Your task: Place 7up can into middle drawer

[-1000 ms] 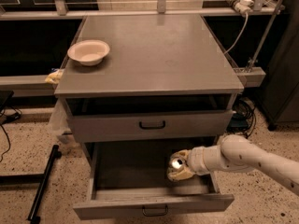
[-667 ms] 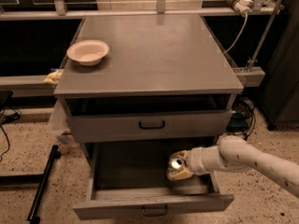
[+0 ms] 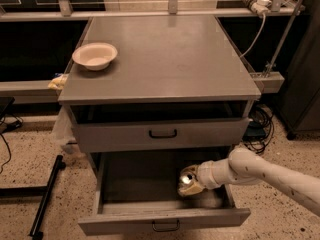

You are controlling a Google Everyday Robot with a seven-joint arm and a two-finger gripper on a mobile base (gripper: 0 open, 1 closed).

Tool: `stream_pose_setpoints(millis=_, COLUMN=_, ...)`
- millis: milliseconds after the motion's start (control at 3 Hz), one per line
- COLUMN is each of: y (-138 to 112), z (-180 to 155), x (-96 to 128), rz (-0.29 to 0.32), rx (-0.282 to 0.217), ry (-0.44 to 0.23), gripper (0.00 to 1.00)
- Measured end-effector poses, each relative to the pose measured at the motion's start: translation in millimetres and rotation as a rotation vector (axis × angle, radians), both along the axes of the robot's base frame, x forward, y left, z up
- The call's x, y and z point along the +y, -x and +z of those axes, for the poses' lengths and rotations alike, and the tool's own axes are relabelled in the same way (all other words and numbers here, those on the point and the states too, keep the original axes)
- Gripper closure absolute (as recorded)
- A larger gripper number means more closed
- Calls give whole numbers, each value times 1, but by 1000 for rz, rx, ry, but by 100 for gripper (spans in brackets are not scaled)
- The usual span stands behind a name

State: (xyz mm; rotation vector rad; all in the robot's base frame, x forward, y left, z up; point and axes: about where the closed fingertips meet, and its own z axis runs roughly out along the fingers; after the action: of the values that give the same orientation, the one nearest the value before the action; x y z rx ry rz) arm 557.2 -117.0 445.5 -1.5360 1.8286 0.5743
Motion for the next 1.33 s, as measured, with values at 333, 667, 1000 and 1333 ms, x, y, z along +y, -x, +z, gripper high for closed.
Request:
stream_pose_setpoints(millis=333, y=-2, z=-19, x=-1, rz=3, rx=16, ry=5, gripper=100)
stream_pose_setpoints(millis=667, y=-5, z=-31, x=-1, rz=-1, rx=17, ry=5, gripper=100)
stream_pose_setpoints(millis=1000, y=-5, z=-31, x=-1, rz=-1, rx=17, ry=5, gripper=81)
stream_pose_setpoints(millis=1333, y=-5, z=-31, x=-1, rz=-1, rx=17, ry=5, gripper=58)
